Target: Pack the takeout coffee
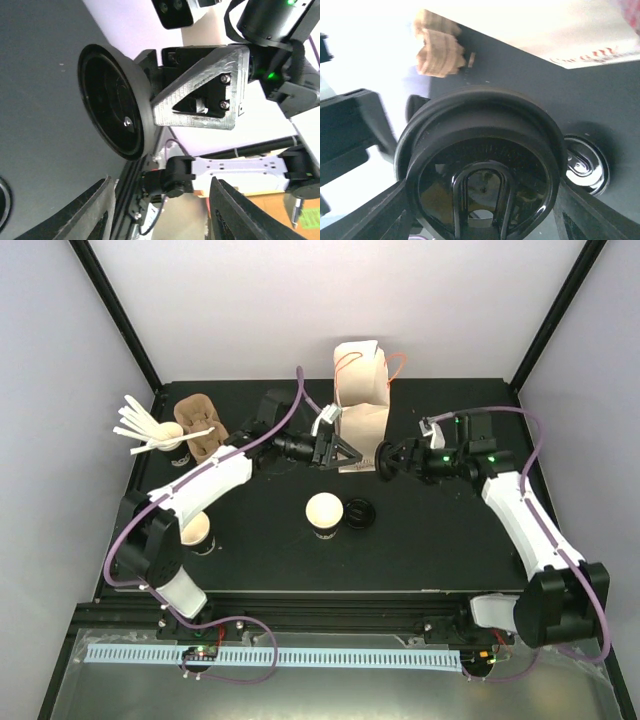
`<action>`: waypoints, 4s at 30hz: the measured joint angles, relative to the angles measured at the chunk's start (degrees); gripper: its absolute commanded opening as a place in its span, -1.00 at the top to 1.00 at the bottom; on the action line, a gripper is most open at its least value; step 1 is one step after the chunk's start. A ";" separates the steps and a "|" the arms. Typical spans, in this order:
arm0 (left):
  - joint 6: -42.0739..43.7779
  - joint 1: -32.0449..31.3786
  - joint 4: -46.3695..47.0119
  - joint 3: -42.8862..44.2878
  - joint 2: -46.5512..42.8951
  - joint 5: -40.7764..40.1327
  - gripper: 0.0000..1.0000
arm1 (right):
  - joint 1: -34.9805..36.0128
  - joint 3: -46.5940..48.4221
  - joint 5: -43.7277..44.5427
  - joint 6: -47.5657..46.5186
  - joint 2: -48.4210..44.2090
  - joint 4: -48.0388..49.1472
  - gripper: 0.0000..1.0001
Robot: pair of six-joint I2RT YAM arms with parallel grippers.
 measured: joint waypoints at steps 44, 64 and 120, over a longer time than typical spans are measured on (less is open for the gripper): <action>5.70 20.37 -22.67 -24.98 -14.14 -15.23 -0.13 | 42.95 40.39 49.57 -16.06 37.75 -39.15 -0.51; 4.22 14.71 -20.61 -24.98 -0.42 -9.01 0.34 | 45.09 42.97 51.19 -17.59 39.04 -39.56 -0.55; 5.20 14.01 -20.83 -22.16 1.99 -7.41 0.36 | 45.79 44.94 55.15 -19.43 42.38 -42.18 -0.65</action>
